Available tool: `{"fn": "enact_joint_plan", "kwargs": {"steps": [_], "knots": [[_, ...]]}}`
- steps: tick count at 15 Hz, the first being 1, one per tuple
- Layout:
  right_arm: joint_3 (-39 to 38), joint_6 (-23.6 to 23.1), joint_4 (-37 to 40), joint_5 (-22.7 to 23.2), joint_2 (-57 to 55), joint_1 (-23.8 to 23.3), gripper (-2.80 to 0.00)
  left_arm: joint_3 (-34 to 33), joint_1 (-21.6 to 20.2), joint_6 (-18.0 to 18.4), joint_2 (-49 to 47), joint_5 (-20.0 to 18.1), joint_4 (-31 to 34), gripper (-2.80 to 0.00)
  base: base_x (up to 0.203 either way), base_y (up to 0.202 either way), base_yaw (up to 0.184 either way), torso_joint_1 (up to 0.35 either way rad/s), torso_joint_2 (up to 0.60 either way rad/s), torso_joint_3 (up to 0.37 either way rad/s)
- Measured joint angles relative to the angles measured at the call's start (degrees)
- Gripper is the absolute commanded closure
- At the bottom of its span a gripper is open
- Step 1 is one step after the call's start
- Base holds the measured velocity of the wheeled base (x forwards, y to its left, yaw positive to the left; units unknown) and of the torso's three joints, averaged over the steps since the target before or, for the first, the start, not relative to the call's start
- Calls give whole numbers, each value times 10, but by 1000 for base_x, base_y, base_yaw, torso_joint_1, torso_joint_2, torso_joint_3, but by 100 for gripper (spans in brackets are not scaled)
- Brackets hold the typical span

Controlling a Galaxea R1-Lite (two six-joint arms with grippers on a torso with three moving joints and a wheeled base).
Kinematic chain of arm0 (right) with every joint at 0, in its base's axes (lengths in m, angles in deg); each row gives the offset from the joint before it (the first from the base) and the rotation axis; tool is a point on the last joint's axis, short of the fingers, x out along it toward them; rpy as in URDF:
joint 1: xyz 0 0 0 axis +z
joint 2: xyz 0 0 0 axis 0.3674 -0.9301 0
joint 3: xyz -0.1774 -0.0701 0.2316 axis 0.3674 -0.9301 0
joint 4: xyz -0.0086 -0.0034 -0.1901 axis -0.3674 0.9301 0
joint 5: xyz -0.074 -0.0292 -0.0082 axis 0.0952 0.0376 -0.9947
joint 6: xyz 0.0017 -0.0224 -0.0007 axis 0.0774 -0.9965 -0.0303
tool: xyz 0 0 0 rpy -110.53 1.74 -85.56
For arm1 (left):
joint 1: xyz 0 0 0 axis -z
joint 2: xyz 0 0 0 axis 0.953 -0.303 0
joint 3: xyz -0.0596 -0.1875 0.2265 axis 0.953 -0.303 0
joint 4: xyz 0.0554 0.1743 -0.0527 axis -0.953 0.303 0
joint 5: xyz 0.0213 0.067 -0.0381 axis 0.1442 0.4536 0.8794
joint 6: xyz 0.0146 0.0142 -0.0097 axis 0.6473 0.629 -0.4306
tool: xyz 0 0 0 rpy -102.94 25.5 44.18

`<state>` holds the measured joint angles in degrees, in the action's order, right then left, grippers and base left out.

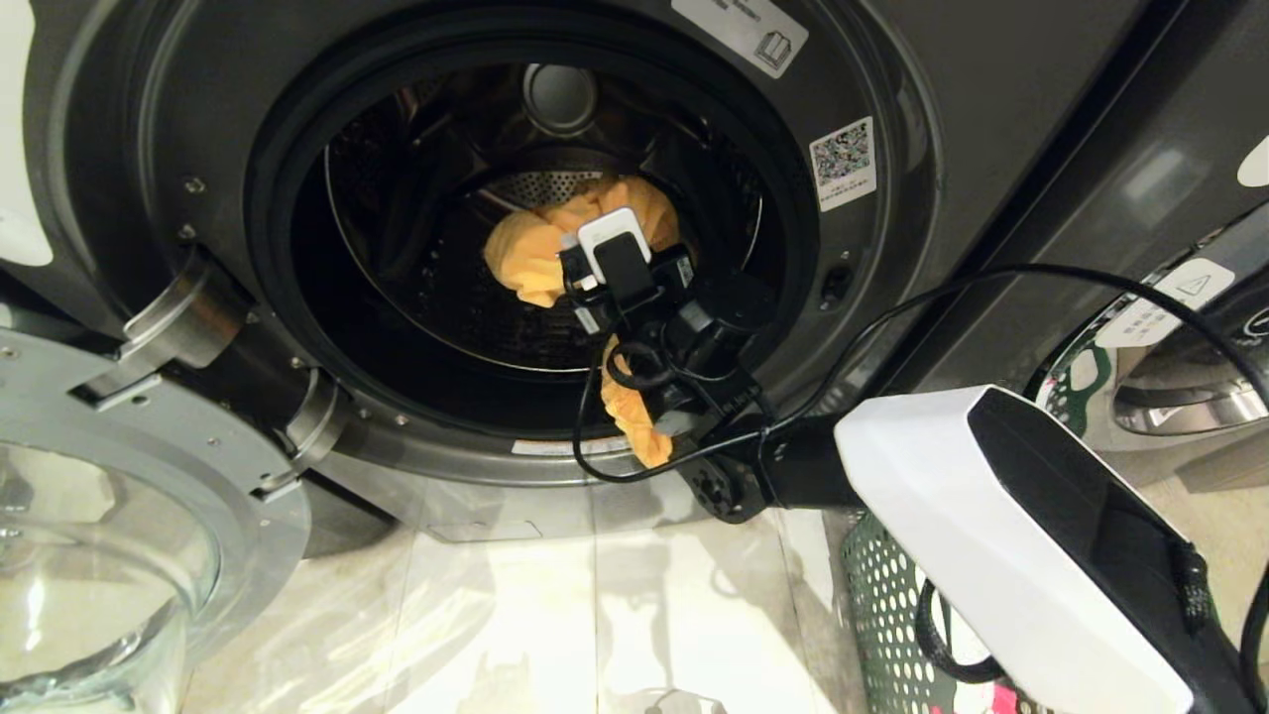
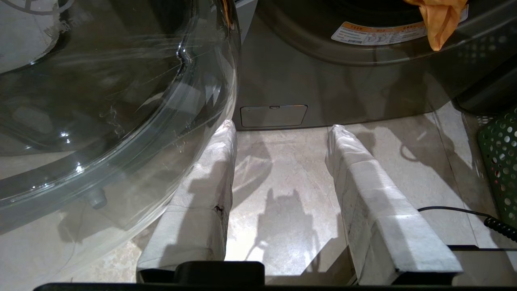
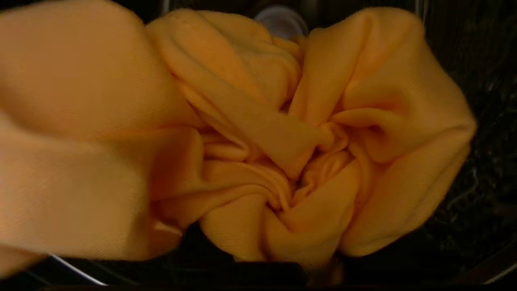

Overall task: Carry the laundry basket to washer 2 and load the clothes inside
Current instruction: Place the clothes into the washing machine

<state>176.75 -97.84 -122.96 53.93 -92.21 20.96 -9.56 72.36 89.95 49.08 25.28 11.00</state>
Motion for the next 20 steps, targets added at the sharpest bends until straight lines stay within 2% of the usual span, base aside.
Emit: {"fn": "enact_joint_plan", "kwargs": {"steps": [4,10,13,15,16,18,20], "knots": [[12,0,35,2,-27,-26,-280,0,0,0,0,0,0,0,0,0,0,0,0,0],[2,14,98,3,-22,-32,-280,0,0,0,0,0,0,0,0,0,0,0,0,0],[3,77,209,-11,-9,-31,-280,0,0,0,0,0,0,0,0,0,0,0,0,0],[6,134,264,-51,-1,-27,-280,0,0,0,0,0,0,0,0,0,0,0,0,0],[7,149,267,-68,2,-24,-280,0,0,0,0,0,0,0,0,0,0,0,0,0],[18,149,251,-71,6,-21,-280,0,0,0,0,0,0,0,0,0,0,0,0,0],[18,144,187,-73,10,-17,-280,0,0,0,0,0,0,0,0,0,0,0,0,0]]}}
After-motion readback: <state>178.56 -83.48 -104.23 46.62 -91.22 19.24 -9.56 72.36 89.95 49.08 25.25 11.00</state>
